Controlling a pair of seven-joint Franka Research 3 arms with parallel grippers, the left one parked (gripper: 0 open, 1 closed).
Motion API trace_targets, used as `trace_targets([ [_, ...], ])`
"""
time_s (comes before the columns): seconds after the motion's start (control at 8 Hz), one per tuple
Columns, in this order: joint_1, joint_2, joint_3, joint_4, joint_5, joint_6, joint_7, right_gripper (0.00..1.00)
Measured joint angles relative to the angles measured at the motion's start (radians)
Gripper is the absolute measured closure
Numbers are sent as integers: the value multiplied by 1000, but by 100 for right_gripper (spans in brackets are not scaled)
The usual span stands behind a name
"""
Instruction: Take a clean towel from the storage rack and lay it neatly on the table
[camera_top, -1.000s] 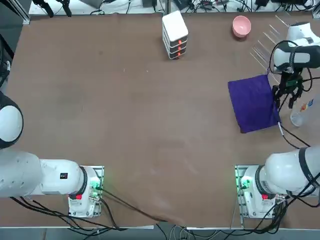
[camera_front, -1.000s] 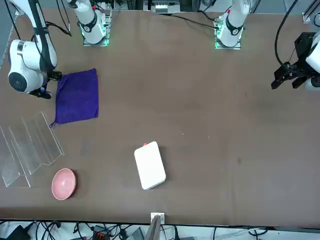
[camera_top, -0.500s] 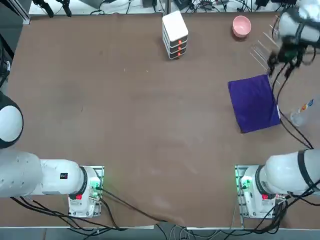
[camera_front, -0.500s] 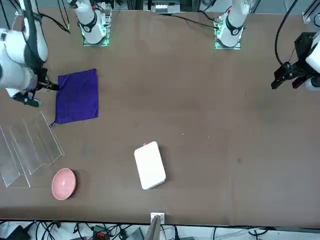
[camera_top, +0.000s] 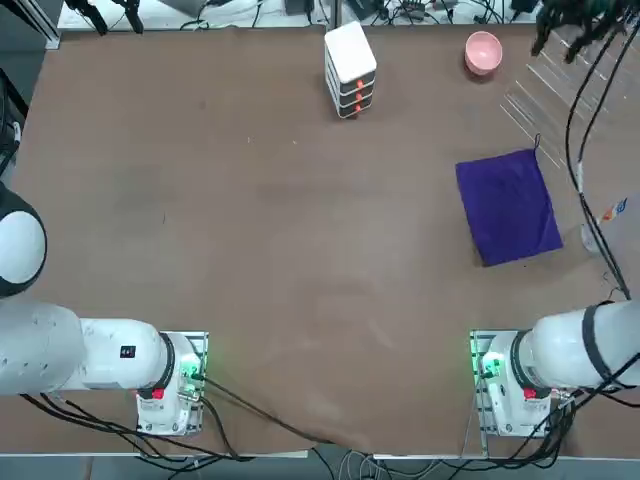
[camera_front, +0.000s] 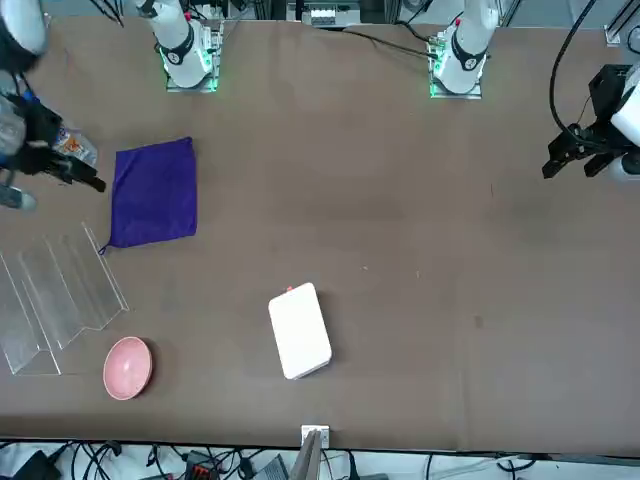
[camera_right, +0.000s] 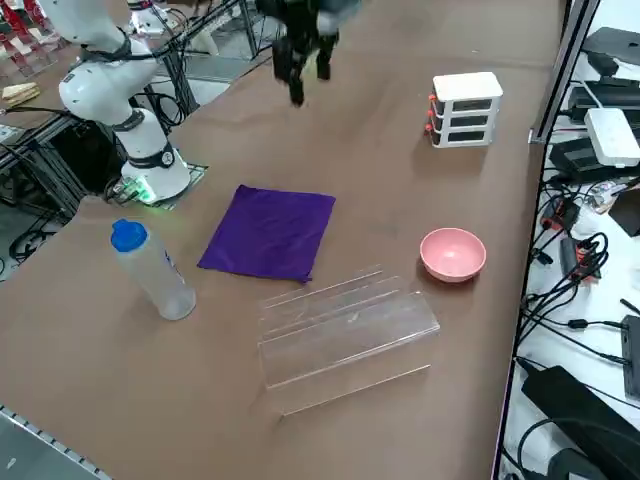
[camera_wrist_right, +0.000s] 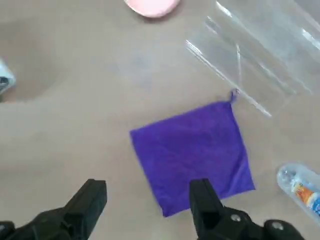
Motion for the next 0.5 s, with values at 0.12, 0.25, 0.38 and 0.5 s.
trace_targets([
  [0.12,1,-3,20,60,-2,-32,-45,0],
  [0.25,2,-15,45,84,-4,-51,-64,0],
  [0.38,2,-27,65,79,-5,-64,-70,0],
  [0.5,1,-31,71,65,-6,-68,-76,0],
])
